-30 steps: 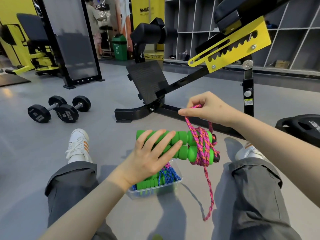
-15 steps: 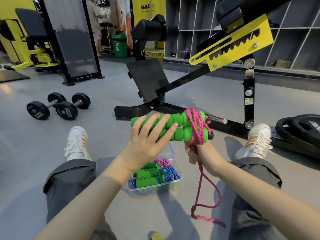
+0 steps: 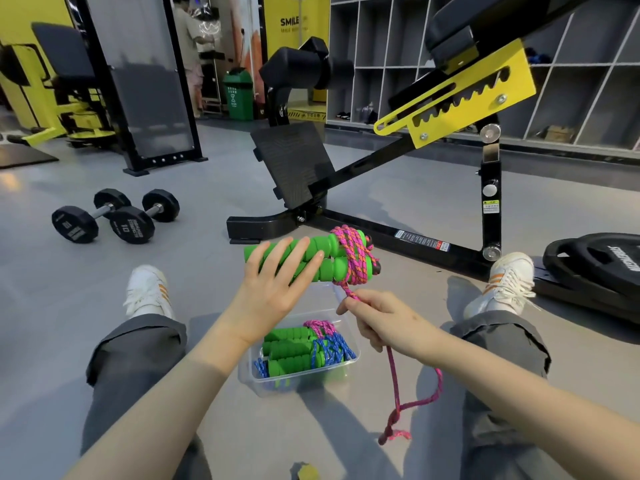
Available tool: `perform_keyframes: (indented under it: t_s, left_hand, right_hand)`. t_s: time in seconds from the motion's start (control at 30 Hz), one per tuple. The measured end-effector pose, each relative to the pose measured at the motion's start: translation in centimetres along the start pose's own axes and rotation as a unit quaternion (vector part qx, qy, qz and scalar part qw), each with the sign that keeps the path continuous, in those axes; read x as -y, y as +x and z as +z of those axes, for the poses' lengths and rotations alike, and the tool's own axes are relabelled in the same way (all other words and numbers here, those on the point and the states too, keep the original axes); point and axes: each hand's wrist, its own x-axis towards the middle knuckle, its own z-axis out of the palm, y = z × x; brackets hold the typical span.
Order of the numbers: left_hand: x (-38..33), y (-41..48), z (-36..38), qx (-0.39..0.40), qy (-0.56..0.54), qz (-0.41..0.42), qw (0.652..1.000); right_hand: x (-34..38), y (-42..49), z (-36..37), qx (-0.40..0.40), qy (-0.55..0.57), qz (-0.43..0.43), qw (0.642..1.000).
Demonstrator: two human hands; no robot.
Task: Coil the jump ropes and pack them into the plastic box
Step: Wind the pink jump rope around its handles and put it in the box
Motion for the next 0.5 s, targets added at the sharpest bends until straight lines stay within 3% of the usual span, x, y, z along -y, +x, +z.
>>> perform_keyframes:
  t_s: [0.17, 0.37, 0.5]
  left_hand:
    - [1.8, 1.1, -0.4, -0.01, 0.027, -0.005, 1.0]
    - [3.1, -0.2, 0.8, -0.008, 0.036, -0.013, 0.999]
    - [2.6, -1.0, 2.0, 0.018, 0.019, -0.027, 0.999]
  right_hand:
    - [3.3, 1.1, -2.3, 0.044, -0.088, -0.014, 0.995]
    - [5.7, 4.5, -5.1, 0.19, -0.191, 0.011, 0.963]
    - [5.4, 6.9, -6.2, 0.212, -0.203, 0.034, 0.955]
